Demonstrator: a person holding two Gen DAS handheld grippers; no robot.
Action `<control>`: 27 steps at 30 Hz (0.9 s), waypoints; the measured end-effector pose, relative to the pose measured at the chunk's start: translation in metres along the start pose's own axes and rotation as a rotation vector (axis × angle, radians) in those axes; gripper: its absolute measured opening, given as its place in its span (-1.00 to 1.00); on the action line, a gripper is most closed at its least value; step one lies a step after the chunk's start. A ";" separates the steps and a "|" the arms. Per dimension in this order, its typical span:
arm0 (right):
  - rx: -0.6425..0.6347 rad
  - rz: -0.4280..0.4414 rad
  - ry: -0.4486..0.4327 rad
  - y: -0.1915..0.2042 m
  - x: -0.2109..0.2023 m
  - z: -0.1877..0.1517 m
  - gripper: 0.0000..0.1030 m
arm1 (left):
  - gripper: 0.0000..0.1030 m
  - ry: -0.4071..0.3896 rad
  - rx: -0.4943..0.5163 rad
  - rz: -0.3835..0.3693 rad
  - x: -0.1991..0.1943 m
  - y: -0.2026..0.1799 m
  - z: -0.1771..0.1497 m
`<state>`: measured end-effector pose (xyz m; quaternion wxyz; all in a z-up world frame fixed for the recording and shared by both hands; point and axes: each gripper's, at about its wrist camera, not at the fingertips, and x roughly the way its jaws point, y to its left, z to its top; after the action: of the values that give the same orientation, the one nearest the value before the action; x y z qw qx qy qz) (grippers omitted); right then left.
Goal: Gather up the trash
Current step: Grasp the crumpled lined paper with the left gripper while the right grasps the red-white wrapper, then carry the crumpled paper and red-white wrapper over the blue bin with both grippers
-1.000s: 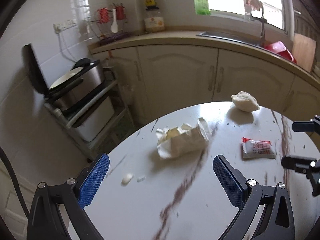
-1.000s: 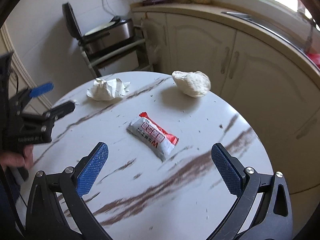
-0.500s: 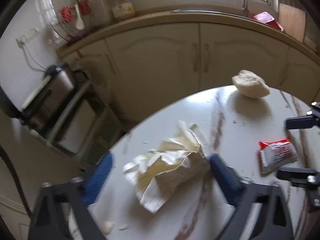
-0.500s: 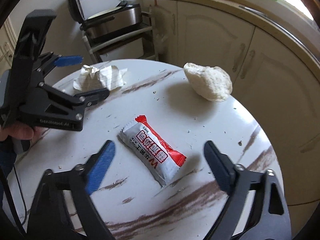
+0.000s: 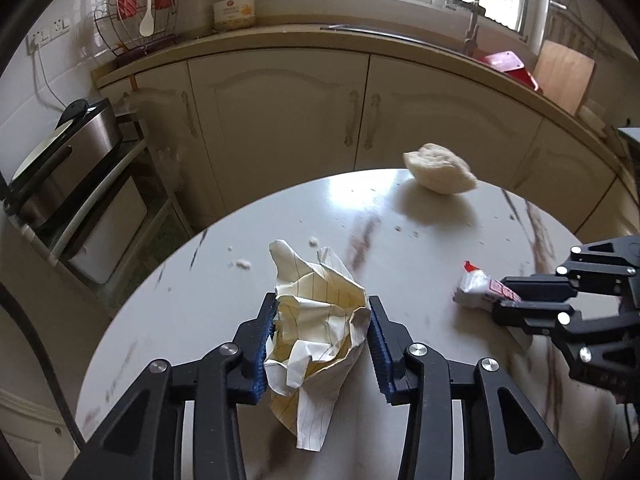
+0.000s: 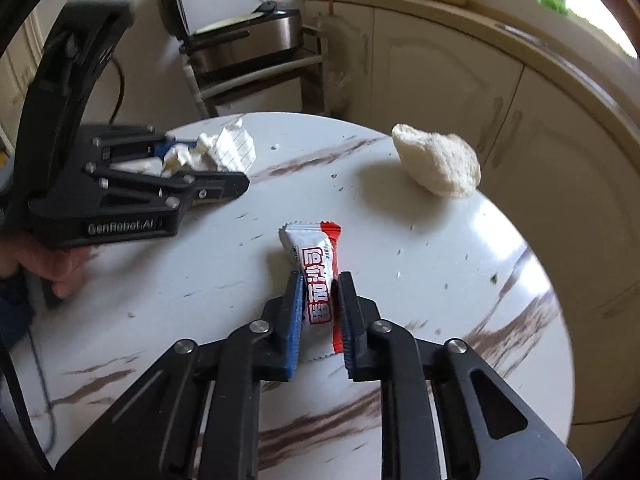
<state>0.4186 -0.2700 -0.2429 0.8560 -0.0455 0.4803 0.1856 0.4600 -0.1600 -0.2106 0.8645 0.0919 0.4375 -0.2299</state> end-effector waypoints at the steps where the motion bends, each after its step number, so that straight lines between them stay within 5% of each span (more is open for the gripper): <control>1: 0.015 0.010 -0.003 -0.002 -0.003 -0.003 -0.72 | -0.26 -0.006 0.000 0.000 -0.003 -0.002 -0.003; 14: 0.124 0.062 -0.081 -0.009 -0.074 -0.057 -0.74 | -0.26 -0.081 -0.011 -0.028 -0.060 -0.038 -0.035; 27: 0.243 0.002 -0.194 -0.049 -0.202 -0.161 -0.74 | -0.26 -0.178 0.089 -0.066 -0.151 -0.202 -0.082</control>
<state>0.2116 -0.4121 -0.1643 0.8975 0.0769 0.4143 0.1305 0.2276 -0.2604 -0.1305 0.8869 0.0950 0.3509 -0.2849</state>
